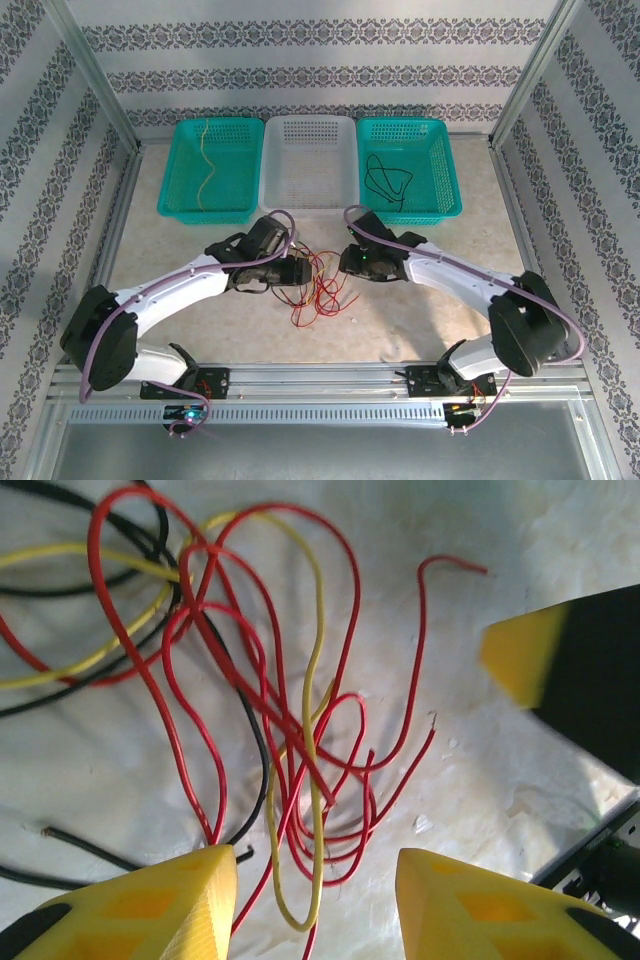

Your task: Untangle the cables

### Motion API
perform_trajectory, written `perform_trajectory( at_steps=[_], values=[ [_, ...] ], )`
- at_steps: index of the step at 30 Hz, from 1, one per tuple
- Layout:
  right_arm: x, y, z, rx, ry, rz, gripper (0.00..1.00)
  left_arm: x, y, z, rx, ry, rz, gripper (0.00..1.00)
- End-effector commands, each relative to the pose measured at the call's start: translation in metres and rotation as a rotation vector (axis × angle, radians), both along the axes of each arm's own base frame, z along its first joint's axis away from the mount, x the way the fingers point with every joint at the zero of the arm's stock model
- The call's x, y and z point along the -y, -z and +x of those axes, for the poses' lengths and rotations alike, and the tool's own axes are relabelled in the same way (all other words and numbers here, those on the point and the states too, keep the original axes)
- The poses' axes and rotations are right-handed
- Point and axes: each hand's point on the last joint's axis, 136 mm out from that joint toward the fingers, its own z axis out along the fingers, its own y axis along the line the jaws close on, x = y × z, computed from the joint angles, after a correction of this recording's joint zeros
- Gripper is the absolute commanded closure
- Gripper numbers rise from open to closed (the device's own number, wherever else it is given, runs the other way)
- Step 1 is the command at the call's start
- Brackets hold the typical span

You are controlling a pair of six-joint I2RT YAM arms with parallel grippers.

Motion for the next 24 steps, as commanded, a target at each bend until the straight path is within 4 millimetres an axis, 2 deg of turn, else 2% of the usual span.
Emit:
perform_trajectory(
  at_steps=[1, 3, 7, 8, 10, 12, 15, 18, 24],
  values=[
    [-0.012, 0.015, 0.002, -0.040, 0.015, 0.039, 0.59, 0.005, -0.027, 0.018, 0.121, -0.039, -0.049, 0.54],
    [-0.009, 0.027, 0.000, -0.074, 0.044, 0.048, 0.59, 0.009, -0.034, 0.024, 0.155, -0.056, -0.080, 0.54],
    [-0.017, 0.043, -0.004, -0.111, 0.049, 0.104, 0.59, 0.015, -0.047, 0.036, 0.210, -0.077, -0.125, 0.52],
    [-0.019, 0.047, -0.004, -0.120, 0.047, 0.108, 0.63, 0.016, -0.050, 0.037, 0.220, -0.076, -0.132, 0.51],
    [-0.019, 0.050, -0.004, -0.126, 0.050, 0.105, 0.76, 0.019, -0.054, 0.039, 0.235, -0.066, -0.141, 0.51],
    [-0.016, 0.045, -0.002, -0.112, 0.058, 0.101, 0.88, 0.020, -0.057, 0.040, 0.248, -0.057, -0.143, 0.50],
    [-0.014, 0.015, 0.003, -0.015, 0.037, 0.096, 0.93, 0.023, -0.062, 0.038, 0.262, -0.032, -0.160, 0.47],
    [-0.014, -0.029, 0.008, 0.102, -0.001, 0.099, 0.95, 0.032, -0.072, 0.035, 0.285, 0.014, -0.226, 0.44],
    [-0.018, -0.123, 0.013, 0.319, -0.074, 0.171, 1.00, 0.050, -0.109, 0.030, 0.393, 0.096, -0.382, 0.43]
  ],
)
